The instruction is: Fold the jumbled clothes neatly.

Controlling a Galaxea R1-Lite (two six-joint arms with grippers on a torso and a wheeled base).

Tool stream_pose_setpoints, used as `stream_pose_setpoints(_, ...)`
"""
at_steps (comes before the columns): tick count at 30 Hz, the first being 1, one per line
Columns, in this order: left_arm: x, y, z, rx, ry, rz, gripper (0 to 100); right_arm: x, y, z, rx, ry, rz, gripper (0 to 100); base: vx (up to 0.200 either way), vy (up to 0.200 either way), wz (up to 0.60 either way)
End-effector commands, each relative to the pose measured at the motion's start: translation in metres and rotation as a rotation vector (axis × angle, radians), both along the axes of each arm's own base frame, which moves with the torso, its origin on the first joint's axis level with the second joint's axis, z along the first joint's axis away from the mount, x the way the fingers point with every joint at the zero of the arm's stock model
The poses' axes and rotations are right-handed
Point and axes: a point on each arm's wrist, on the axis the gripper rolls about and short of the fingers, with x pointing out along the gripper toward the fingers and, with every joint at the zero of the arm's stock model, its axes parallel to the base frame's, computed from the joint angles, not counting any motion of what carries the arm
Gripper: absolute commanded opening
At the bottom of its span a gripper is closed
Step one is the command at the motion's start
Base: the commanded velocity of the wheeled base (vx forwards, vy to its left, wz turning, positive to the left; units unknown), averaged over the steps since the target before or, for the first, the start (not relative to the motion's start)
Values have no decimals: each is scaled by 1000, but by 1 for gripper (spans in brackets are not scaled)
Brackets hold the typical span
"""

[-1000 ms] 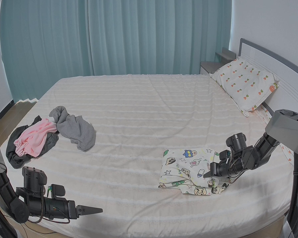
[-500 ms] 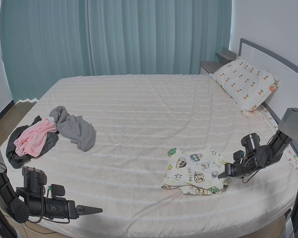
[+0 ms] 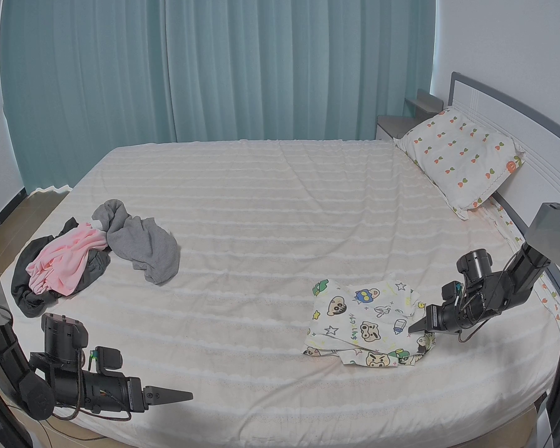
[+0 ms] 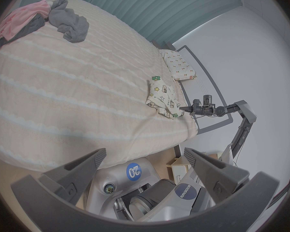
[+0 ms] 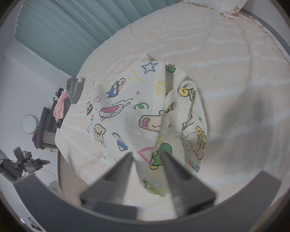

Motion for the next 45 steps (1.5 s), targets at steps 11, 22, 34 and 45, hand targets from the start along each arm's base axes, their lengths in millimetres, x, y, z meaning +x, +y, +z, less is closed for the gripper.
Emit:
stream_pose_setpoints(11, -5, 0, -1, 1, 17, 0, 100, 31, -14, 48, 46, -184, -82, 100, 0, 0, 0)
stream_pose_setpoints(22, -5, 0, -1, 1, 17, 0, 100, 69, 18, 15, 87, -156, -67, 100, 0, 0, 0)
stream_pose_setpoints(34, -5, 0, -1, 1, 17, 0, 100, 91, 11, 6, 79, -129, -88, 100, 0, 0, 0)
stream_pose_setpoints(45, -5, 0, -2, 2, 18, -2, 100, 99, 16, 1, 80, -130, -79, 100, 0, 0, 0)
